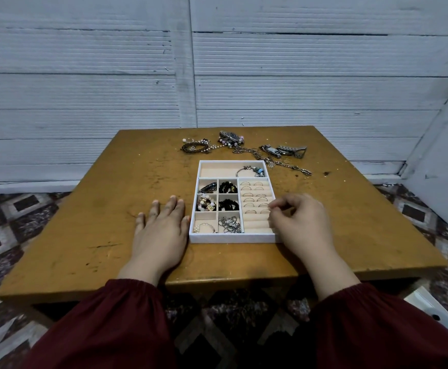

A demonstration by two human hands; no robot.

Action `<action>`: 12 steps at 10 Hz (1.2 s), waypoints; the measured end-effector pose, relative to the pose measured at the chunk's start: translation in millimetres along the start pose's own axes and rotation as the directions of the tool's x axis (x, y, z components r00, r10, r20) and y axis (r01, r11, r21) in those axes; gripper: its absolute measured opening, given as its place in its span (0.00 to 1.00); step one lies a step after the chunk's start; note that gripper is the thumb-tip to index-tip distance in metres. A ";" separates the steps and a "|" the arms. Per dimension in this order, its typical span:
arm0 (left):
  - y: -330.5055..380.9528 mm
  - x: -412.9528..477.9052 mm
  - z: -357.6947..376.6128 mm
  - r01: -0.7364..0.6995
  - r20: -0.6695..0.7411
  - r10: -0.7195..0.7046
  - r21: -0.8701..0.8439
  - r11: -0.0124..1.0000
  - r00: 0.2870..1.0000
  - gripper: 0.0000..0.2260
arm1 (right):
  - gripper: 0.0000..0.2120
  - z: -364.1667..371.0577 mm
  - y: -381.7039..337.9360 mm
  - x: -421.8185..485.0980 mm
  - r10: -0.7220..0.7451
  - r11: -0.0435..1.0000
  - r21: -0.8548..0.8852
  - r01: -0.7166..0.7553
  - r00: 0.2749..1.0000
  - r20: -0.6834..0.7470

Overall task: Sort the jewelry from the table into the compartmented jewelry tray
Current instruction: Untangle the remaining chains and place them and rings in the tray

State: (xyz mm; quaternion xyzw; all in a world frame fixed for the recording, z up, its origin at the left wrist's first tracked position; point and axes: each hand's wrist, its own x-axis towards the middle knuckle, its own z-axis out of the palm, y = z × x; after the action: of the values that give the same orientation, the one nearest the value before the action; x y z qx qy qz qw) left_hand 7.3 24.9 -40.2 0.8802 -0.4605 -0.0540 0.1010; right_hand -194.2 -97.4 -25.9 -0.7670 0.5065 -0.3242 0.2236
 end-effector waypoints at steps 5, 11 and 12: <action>0.6 -0.3 0.2 0.003 -0.005 -0.003 -0.016 1.000 1.000 0.23 | 0.03 5.7 3.2 4.6 0.112 0.947 0.301 -0.114 0.993 0.023; -0.7 -0.5 0.8 -0.005 -0.006 0.005 0.000 1.000 1.000 0.23 | 0.04 7.4 2.8 4.5 0.159 0.935 0.315 -0.164 0.986 0.044; -0.5 -0.6 0.9 -0.005 -0.003 0.005 0.004 1.000 1.000 0.23 | 0.04 7.2 3.2 4.4 0.165 0.931 0.323 -0.171 0.985 0.046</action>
State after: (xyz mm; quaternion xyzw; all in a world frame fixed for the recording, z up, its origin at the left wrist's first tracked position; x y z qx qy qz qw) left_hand 7.2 25.5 -41.2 0.8794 -0.4625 -0.0514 0.1003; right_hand -189.7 -102.6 -31.8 -0.6764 0.5077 -0.3761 0.3786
